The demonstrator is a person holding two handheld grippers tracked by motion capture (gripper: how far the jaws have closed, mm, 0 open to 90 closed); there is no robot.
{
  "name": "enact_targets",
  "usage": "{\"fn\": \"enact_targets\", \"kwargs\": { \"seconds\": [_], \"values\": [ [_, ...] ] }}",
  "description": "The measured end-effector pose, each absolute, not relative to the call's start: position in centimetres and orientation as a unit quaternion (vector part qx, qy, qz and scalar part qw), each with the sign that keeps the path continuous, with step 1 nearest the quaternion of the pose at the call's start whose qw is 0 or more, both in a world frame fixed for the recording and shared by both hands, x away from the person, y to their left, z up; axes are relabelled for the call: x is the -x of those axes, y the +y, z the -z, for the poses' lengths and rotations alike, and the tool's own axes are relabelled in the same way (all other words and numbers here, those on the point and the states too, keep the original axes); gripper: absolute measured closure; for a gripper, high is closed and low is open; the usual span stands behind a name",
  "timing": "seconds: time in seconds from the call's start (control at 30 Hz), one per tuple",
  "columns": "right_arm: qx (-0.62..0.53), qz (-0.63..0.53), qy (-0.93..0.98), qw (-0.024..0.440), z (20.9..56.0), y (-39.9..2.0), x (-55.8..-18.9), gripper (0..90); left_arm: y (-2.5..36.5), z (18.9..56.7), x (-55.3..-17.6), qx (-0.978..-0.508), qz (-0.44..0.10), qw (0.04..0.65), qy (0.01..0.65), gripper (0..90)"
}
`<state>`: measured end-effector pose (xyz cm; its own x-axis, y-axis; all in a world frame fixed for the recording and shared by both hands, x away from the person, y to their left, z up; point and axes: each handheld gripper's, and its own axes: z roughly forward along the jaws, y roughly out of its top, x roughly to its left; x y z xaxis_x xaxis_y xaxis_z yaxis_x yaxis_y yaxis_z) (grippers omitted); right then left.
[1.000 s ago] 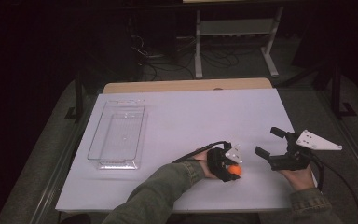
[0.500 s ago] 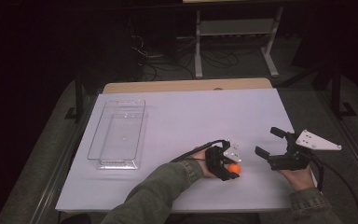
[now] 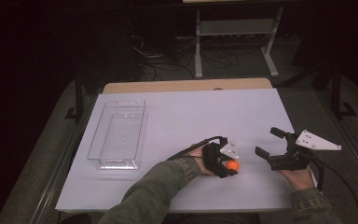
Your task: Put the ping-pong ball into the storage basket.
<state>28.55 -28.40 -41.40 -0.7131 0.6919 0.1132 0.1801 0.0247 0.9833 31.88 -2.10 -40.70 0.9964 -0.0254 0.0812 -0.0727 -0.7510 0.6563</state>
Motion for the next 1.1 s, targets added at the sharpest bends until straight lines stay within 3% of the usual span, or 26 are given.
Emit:
{"fn": "enact_targets", "kwargs": {
  "seconds": [1.1],
  "values": [
    [-0.317,-0.618,0.690,0.203,41.6,-28.1,-28.5,0.0,1.0,37.0,-31.8,-0.929,-0.070,0.364,-0.015,50.7]
  ]
}}
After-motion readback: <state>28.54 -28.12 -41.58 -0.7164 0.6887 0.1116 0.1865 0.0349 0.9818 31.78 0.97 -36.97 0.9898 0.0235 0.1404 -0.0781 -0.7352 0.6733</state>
